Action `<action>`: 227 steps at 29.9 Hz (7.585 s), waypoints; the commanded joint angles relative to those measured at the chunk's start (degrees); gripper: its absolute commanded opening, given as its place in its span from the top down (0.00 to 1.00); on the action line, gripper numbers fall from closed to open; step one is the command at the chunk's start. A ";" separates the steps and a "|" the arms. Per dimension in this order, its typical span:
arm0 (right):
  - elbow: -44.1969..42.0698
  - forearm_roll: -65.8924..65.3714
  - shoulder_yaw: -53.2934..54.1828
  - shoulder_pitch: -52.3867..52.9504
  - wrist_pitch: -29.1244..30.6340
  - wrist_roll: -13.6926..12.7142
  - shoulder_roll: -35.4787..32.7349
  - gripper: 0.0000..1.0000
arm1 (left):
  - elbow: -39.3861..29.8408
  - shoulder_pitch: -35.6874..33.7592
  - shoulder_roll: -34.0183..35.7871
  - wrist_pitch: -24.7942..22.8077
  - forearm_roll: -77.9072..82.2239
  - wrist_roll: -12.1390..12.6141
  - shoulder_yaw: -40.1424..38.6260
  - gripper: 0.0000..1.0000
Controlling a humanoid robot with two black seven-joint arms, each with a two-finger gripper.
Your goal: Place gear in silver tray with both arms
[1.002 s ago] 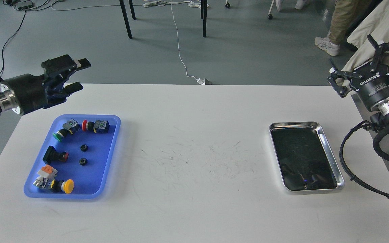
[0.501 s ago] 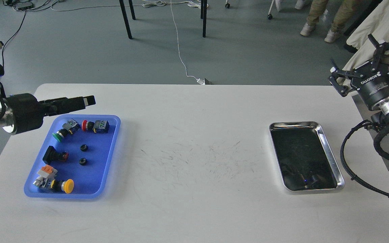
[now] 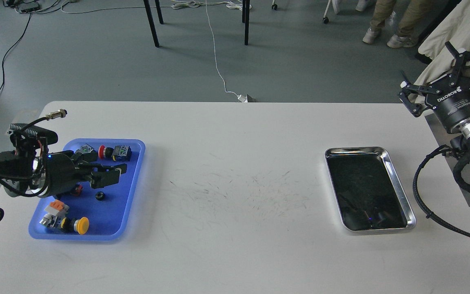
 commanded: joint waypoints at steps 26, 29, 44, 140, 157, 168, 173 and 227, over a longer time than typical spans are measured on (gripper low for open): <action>-0.09 -0.53 -0.01 0.00 0.00 0.09 -0.17 0.01 | 20.06 0.58 -9.75 4.66 6.73 -1.85 3.96 0.05; -0.09 -0.53 -0.01 0.00 0.00 0.09 -0.17 0.01 | 22.27 0.58 -10.54 5.46 6.82 -2.37 4.31 0.06; -0.09 -0.53 -0.10 0.00 0.00 0.09 -0.17 0.01 | 23.50 0.58 -11.68 5.46 7.00 -3.17 4.49 0.17; -3.34 -3.25 -3.97 1.41 0.00 0.26 -3.94 0.01 | 26.67 -15.85 -56.77 -2.63 10.16 10.72 13.01 0.86; -3.08 -3.25 -3.97 1.41 0.00 0.26 -3.94 0.01 | 22.97 -10.84 -56.77 -1.92 10.07 11.51 14.86 0.84; -2.99 -3.25 -4.05 1.41 0.00 0.26 -3.77 0.01 | 21.92 -11.02 -56.77 0.79 9.81 11.51 14.95 0.30; -1.85 -3.25 -4.14 1.41 0.00 0.26 -3.68 0.01 | 21.22 -12.68 -56.77 2.73 3.76 11.60 14.25 0.04; 11.34 -53.44 -88.60 49.57 -4.04 -8.96 18.72 0.05 | 19.46 -8.12 -28.12 15.30 -61.73 9.23 -22.85 0.02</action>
